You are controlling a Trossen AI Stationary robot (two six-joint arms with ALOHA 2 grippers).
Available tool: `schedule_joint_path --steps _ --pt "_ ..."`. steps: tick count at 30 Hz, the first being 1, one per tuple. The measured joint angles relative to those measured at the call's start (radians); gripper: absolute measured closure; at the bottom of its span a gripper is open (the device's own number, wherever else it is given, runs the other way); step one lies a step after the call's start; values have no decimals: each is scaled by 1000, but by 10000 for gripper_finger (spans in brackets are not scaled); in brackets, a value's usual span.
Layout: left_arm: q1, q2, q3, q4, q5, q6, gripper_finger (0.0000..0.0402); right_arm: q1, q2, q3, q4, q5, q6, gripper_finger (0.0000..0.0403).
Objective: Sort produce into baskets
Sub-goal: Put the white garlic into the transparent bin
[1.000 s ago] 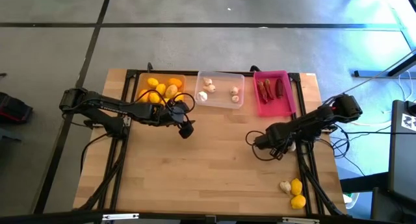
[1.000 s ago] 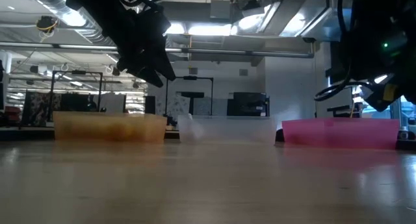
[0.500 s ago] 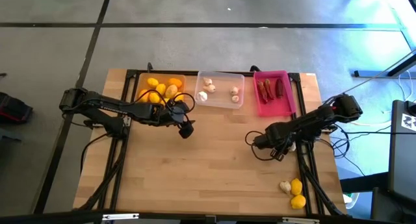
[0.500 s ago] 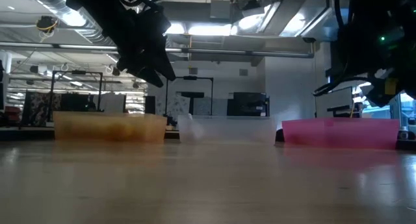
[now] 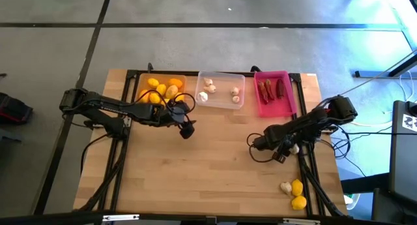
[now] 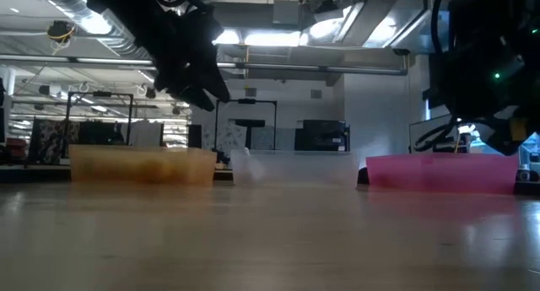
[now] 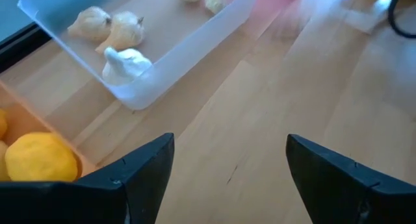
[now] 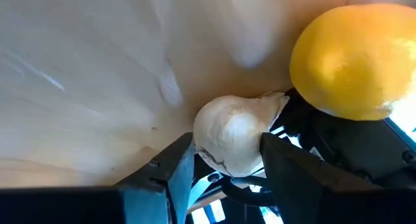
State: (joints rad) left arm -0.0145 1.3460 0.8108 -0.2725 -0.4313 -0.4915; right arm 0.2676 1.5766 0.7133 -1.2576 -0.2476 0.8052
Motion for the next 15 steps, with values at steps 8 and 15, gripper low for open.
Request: schedule_joint_path --steps 8,15 --pt "0 0 0 39 0 22 109 -1 50 -19 5 -43 -92 259" --pt "0 0 0 41 0 22 109 -1 54 -17 -5 -32 -149 351"
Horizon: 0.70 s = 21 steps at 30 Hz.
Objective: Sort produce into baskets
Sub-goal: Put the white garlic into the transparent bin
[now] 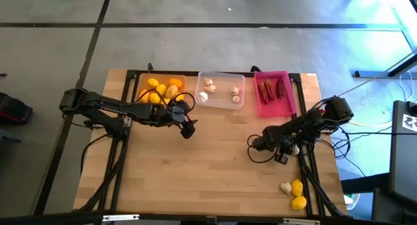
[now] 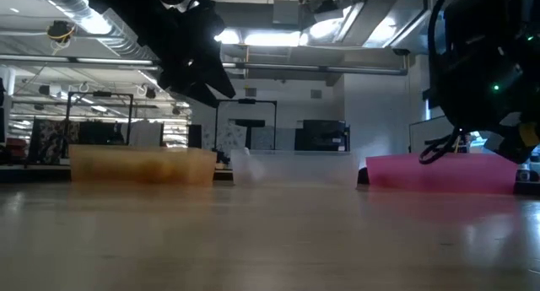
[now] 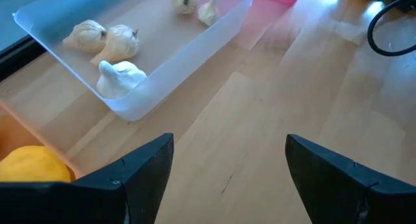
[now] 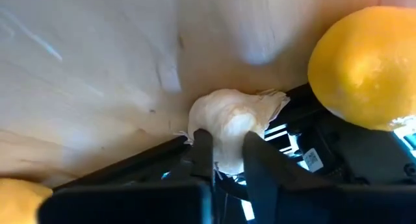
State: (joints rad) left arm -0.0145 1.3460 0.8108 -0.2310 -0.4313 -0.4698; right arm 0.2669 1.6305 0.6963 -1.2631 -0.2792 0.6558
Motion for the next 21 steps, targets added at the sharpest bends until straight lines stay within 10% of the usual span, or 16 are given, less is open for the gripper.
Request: schedule_joint_path --steps 21 --pt "0 0 0 4 0 1 109 2 -173 219 -91 188 -67 384"
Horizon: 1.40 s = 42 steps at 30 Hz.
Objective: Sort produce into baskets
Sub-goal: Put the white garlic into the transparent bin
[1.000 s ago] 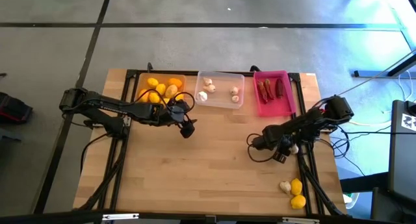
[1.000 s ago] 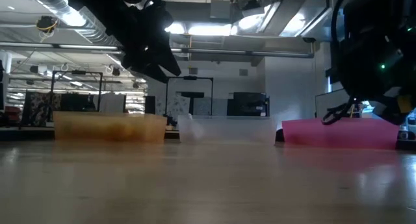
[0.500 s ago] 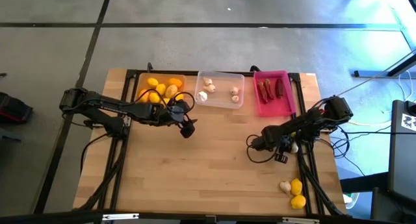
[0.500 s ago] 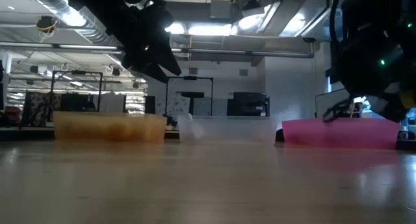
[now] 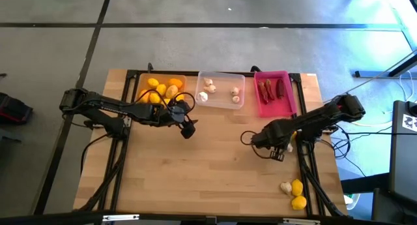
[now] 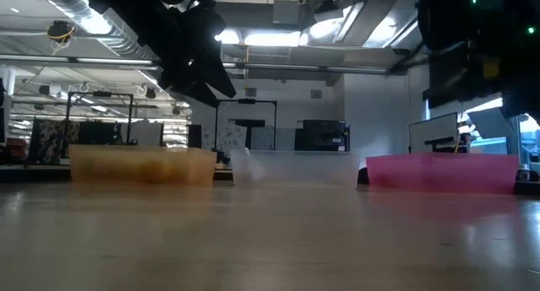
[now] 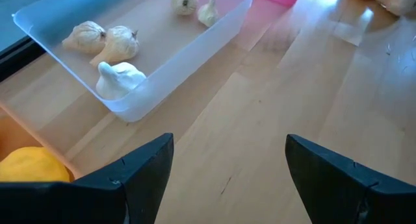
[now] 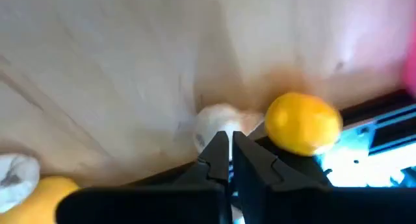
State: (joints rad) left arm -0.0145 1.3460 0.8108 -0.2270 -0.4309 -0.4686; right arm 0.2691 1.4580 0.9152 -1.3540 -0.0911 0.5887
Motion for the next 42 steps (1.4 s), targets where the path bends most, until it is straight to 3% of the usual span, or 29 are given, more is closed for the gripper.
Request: schedule_joint_path --steps 6,9,16,21,25,30,42 --pt "0 0 0 0 0 0 109 0 -41 12 0 36 58 399" --pt "0 0 0 0 0 -1 109 0 -42 -6 -15 -39 88 383" --pt "0 0 0 0 0 0 109 0 -42 -101 -5 -132 122 289" --pt "0 0 0 1 0 3 109 -1 -40 -148 32 -121 168 216" --pt "0 0 0 3 0 3 109 -1 -39 -153 109 -126 170 185" --pt "0 0 0 6 0 3 109 -1 -20 -155 96 -81 189 180" --pt "0 0 0 13 0 1 109 -1 33 -276 213 -146 181 185"
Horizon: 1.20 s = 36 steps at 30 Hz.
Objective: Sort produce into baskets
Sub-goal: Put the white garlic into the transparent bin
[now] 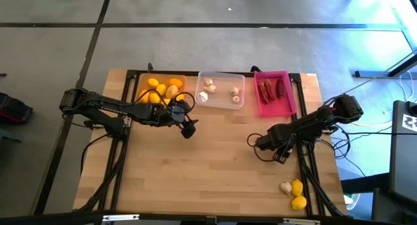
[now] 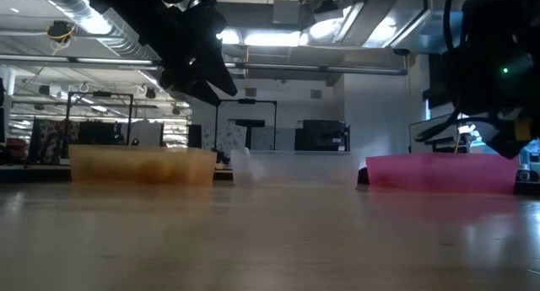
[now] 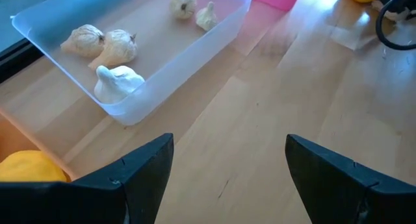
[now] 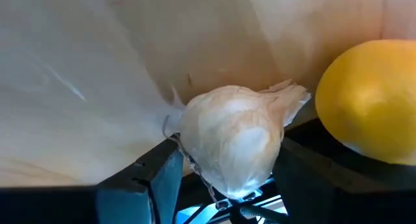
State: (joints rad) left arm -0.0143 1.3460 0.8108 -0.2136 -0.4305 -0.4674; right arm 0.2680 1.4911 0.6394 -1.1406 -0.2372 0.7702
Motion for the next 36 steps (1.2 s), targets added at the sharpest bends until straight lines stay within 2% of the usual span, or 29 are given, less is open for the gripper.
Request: schedule_joint_path --steps 4,13,22,25,29,36 --pt "0 0 0 13 0 2 109 0 -1 -8 10 21 -16 198" --pt "0 0 0 21 0 2 109 0 -1 10 5 48 -51 264" --pt "0 0 0 20 0 -6 109 1 -24 154 -65 109 -119 266" --pt "0 0 0 18 0 -35 109 0 -43 213 -66 178 -142 265" --pt "-2 0 0 17 0 -30 109 0 -49 270 -53 357 -175 265" --pt "-6 0 0 20 1 -49 109 -30 -49 283 33 615 -308 265"
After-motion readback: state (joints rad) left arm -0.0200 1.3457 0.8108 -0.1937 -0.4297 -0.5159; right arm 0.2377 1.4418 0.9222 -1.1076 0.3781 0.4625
